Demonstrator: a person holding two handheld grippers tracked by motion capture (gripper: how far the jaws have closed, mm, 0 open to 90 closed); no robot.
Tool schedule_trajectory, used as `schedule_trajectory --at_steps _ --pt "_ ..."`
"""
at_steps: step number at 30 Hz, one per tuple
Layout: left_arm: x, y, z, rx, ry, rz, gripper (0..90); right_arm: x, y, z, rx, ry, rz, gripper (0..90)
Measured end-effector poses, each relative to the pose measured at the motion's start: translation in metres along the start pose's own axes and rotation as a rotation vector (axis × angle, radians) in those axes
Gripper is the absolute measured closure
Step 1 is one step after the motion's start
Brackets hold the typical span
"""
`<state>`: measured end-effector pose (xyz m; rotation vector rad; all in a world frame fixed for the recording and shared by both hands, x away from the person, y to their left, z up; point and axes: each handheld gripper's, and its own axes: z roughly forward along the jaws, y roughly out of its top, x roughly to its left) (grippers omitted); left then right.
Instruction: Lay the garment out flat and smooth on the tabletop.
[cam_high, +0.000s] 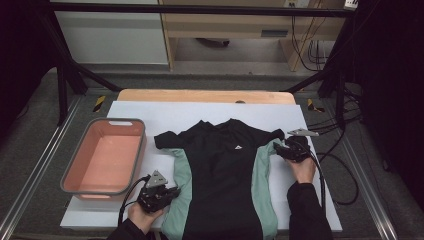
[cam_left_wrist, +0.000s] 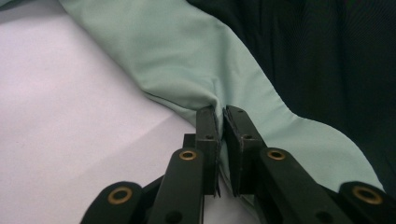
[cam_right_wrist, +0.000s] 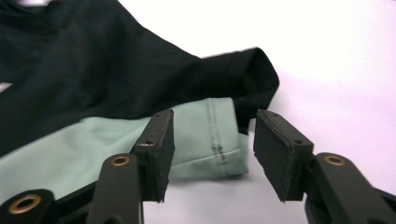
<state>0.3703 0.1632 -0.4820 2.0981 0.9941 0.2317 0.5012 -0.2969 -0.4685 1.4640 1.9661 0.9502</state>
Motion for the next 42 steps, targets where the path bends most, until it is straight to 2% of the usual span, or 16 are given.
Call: schedule_trajectory --at_steps 3,7,9,11,13,16,19,21,22,25,28,31,33,37,40,42 --pt "0.002 -0.001 0.0 -0.004 -0.013 -0.023 83.6 -0.004 0.0 0.009 0.021 0.019 0.015 56.0" --pt "0.002 -0.001 0.0 -0.009 -0.011 -0.023 83.8 -0.002 -0.001 0.016 0.068 0.03 -0.001 79.3" --pt "0.002 -0.001 0.0 -0.01 -0.011 -0.023 84.2 -0.002 0.0 0.012 0.079 0.034 0.004 90.0" --pt "0.002 -0.002 0.0 -0.01 -0.012 -0.03 84.9 -0.005 0.003 0.001 0.063 0.026 -0.002 90.0" --pt "0.003 -0.002 0.0 -0.012 -0.013 -0.033 85.4 -0.008 0.005 -0.019 0.03 0.022 -0.017 90.0" --pt "0.002 -0.002 0.0 -0.012 -0.007 -0.033 85.9 -0.01 0.002 -0.036 0.036 0.018 -0.041 90.0" --pt "0.002 -0.002 0.0 -0.014 -0.008 -0.034 86.1 -0.014 -0.009 -0.042 0.066 -0.016 -0.045 90.0" --pt "0.003 -0.002 0.0 -0.016 -0.014 -0.041 86.2 -0.018 -0.019 -0.041 0.101 -0.012 -0.032 90.0" --pt "0.003 -0.002 0.0 -0.016 -0.015 -0.041 86.2 -0.019 -0.024 -0.041 0.089 -0.007 -0.031 89.0" --pt "0.002 -0.002 0.0 -0.016 -0.01 -0.034 86.3 -0.018 -0.024 -0.039 0.036 0.017 -0.006 65.6" --pt "0.002 -0.002 0.0 -0.017 -0.01 -0.036 86.3 -0.012 -0.016 -0.034 -0.017 0.043 -0.024 50.1" --pt "0.003 -0.002 0.0 -0.02 -0.013 -0.043 86.4 -0.008 -0.008 -0.023 -0.027 0.066 0.006 46.8" --pt "0.003 -0.002 0.0 -0.021 -0.013 -0.043 86.5 -0.007 -0.007 -0.015 -0.006 0.065 0.0 54.7" --pt "0.004 -0.002 0.0 -0.021 -0.021 -0.052 86.7 -0.005 -0.009 -0.01 0.066 0.091 -0.002 85.5" --pt "0.005 -0.002 0.0 -0.019 -0.034 -0.072 87.1 -0.008 -0.007 -0.021 0.076 0.122 -0.005 88.8" --pt "0.004 -0.002 -0.001 -0.02 -0.034 -0.074 87.3 -0.009 -0.008 -0.031 0.054 0.126 -0.014 88.8"
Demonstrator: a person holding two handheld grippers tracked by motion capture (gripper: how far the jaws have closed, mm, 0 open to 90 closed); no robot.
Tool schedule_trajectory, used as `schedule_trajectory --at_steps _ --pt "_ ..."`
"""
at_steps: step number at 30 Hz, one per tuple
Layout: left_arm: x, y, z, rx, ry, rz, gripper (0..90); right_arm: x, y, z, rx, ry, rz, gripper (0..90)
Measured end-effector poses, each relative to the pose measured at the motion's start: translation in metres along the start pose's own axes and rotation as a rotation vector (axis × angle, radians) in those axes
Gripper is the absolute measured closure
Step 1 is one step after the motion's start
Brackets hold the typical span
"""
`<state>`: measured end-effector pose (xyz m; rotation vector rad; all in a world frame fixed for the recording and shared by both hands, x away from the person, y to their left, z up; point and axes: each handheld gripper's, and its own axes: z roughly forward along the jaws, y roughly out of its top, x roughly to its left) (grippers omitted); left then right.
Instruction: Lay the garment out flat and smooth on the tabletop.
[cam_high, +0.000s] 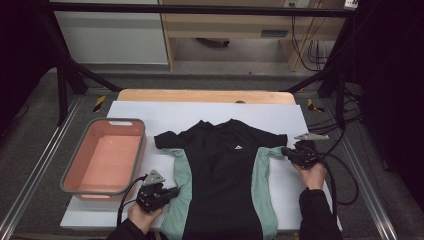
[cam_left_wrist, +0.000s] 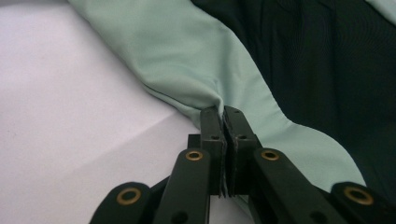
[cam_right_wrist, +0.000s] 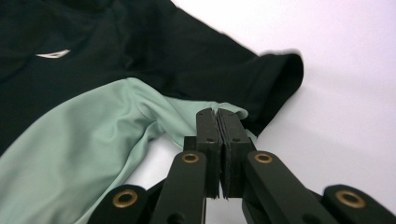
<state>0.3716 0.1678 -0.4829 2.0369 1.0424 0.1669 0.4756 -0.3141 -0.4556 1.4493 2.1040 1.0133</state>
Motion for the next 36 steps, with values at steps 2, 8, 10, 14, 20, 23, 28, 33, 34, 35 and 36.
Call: schedule_trajectory --at_steps 2,8,10,14,20,23,28,33,34,35,36 --pt "-0.001 0.0 -0.001 0.003 0.004 0.001 87.4 0.003 -0.005 -0.008 -0.022 -0.007 0.002 88.6" --pt "0.0 0.0 -0.001 0.008 0.005 0.001 87.3 0.008 -0.023 -0.002 0.058 -0.077 0.006 74.1" --pt "0.0 0.0 0.0 0.008 0.003 0.002 87.3 0.007 -0.018 -0.004 0.017 -0.1 0.007 61.6" --pt "-0.001 0.0 -0.001 0.011 0.009 0.015 87.2 0.0 -0.007 0.002 -0.046 -0.148 0.025 43.1" --pt "-0.002 0.001 -0.004 0.021 0.013 0.022 87.3 -0.011 -0.005 0.028 -0.003 -0.127 0.085 52.3" --pt "-0.005 0.001 -0.01 0.026 0.028 0.027 87.6 -0.009 -0.005 0.031 0.008 -0.082 0.084 79.8" --pt "-0.008 0.002 -0.012 0.037 0.039 0.033 87.7 -0.016 0.002 0.026 0.011 -0.126 0.072 85.0" --pt "-0.01 0.006 -0.008 0.052 0.021 0.032 87.4 -0.02 0.004 0.024 -0.042 -0.189 0.027 84.9" --pt "-0.01 0.008 -0.008 0.048 0.012 0.034 87.1 -0.021 0.002 0.026 -0.029 -0.194 0.026 84.8" --pt "-0.009 0.01 -0.009 0.045 0.006 0.034 86.4 -0.023 0.0 0.026 -0.01 -0.188 0.036 84.6" --pt "-0.009 0.014 -0.01 0.037 0.006 0.031 84.9 -0.024 -0.001 0.026 -0.009 -0.188 0.039 84.3"
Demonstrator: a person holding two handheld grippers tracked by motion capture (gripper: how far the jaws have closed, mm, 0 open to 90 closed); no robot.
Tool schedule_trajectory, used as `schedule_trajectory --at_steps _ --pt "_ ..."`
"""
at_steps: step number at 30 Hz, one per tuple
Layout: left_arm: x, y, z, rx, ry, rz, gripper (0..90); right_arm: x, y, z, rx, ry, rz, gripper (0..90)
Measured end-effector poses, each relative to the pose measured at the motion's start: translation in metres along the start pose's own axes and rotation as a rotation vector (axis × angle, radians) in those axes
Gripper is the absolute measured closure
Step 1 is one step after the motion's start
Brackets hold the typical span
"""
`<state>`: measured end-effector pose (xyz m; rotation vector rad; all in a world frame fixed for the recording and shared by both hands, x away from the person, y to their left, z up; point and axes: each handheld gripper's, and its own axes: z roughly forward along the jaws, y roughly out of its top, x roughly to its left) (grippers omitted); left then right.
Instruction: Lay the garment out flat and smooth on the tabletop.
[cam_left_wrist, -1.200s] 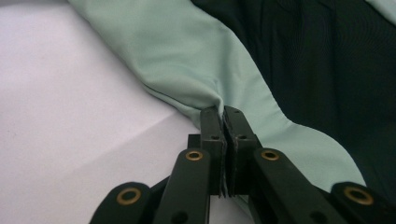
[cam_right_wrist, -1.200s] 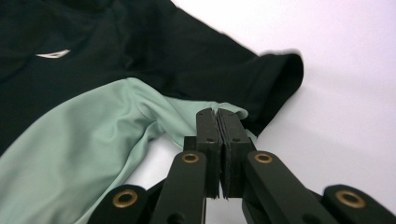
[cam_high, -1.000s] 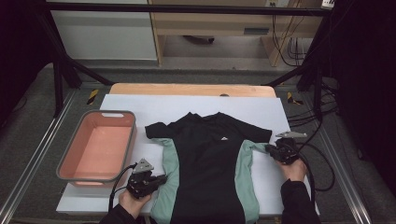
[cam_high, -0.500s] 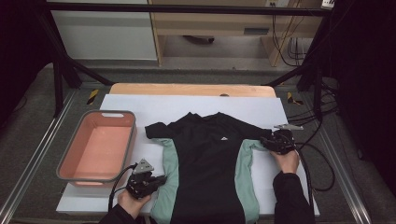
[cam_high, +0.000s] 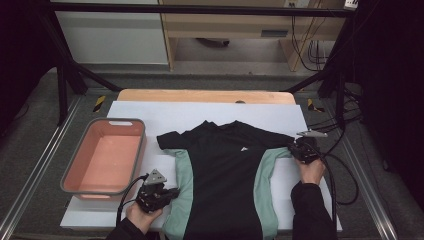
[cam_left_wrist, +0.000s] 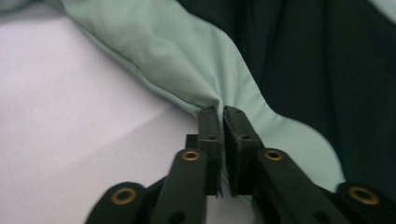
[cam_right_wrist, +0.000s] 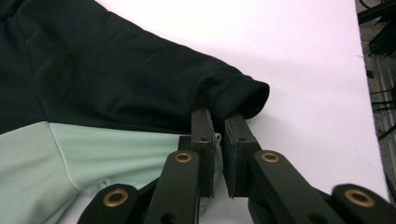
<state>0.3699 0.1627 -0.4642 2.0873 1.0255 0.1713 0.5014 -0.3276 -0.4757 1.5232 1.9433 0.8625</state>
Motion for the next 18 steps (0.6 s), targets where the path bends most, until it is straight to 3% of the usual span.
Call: schedule_trajectory --at_steps 4,7,10,12,14,18 --pt "0.002 0.021 -0.004 -0.049 0.036 0.035 64.0 -0.002 -0.004 -0.006 -0.015 -0.005 0.023 76.7" --pt "0.01 0.039 -0.003 -0.079 0.03 0.035 43.6 0.0 -0.006 -0.015 -0.054 -0.014 0.02 62.4" --pt "0.018 0.053 -0.002 -0.132 0.046 0.035 30.8 0.006 -0.007 -0.025 -0.082 0.043 0.022 48.3" --pt "0.024 0.062 0.0 -0.156 0.03 0.014 25.7 0.011 -0.007 -0.03 -0.094 0.074 0.017 43.0" --pt "0.031 0.071 0.003 -0.149 0.043 0.003 17.7 0.017 -0.008 -0.034 -0.097 0.091 0.002 38.8" --pt "0.043 0.085 0.01 -0.168 0.069 -0.01 14.1 0.032 -0.01 -0.044 -0.104 0.159 -0.014 36.9"
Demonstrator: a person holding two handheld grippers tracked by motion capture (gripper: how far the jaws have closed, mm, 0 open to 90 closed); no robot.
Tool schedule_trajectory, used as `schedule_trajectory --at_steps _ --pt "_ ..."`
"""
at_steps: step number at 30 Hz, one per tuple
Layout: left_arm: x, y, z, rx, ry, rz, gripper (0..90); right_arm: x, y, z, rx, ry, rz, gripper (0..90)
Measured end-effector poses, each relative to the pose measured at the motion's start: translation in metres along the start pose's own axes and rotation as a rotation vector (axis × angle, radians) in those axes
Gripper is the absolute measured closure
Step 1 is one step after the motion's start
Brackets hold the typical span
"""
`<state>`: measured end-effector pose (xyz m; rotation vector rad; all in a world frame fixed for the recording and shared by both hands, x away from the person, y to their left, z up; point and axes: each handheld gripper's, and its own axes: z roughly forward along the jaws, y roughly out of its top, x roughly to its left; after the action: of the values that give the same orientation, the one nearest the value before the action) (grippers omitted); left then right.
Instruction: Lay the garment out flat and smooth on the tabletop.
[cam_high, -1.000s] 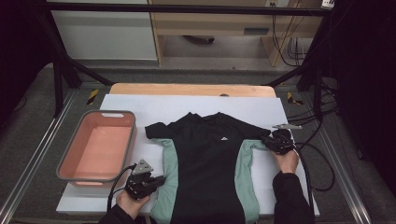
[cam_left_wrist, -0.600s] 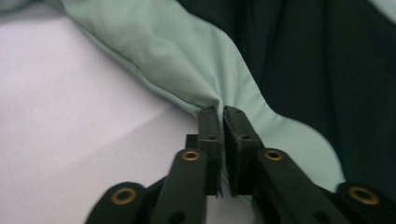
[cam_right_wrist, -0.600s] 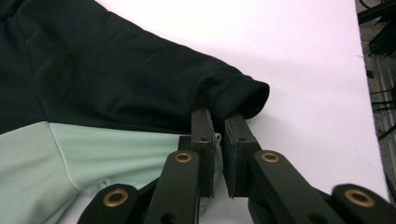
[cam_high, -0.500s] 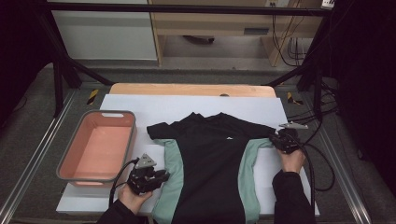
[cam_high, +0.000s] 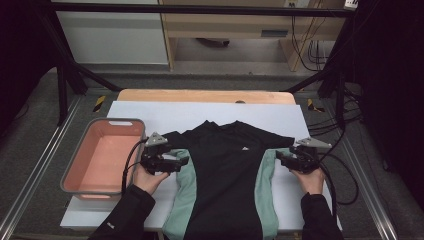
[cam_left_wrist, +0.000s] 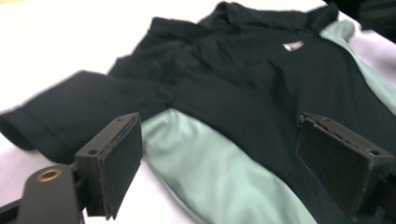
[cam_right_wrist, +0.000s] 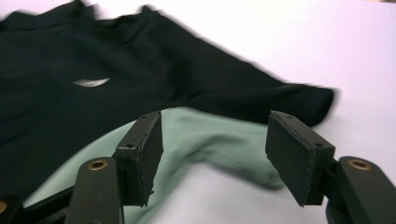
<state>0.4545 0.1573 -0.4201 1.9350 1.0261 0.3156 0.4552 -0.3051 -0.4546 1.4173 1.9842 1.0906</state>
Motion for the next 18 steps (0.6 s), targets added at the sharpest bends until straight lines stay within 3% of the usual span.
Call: schedule_trajectory --at_steps 3,6,11,14,18 --pt "0.009 0.009 0.008 -0.01 0.016 -0.008 14.2 0.016 -0.004 -0.005 0.03 0.058 -0.025 37.5" --pt "0.017 0.017 0.018 0.006 0.083 0.016 14.9 0.032 -0.014 -0.01 0.038 0.115 -0.037 38.3" --pt "0.032 0.025 0.034 0.02 0.124 0.017 19.3 0.049 -0.03 -0.017 0.078 0.157 -0.053 39.0" --pt "0.042 0.024 0.046 0.07 0.161 0.004 24.7 0.056 -0.038 -0.02 0.095 0.172 -0.053 39.4" --pt "0.045 0.019 0.057 0.146 0.169 -0.009 35.0 0.062 -0.046 -0.025 0.123 0.188 -0.059 40.9"
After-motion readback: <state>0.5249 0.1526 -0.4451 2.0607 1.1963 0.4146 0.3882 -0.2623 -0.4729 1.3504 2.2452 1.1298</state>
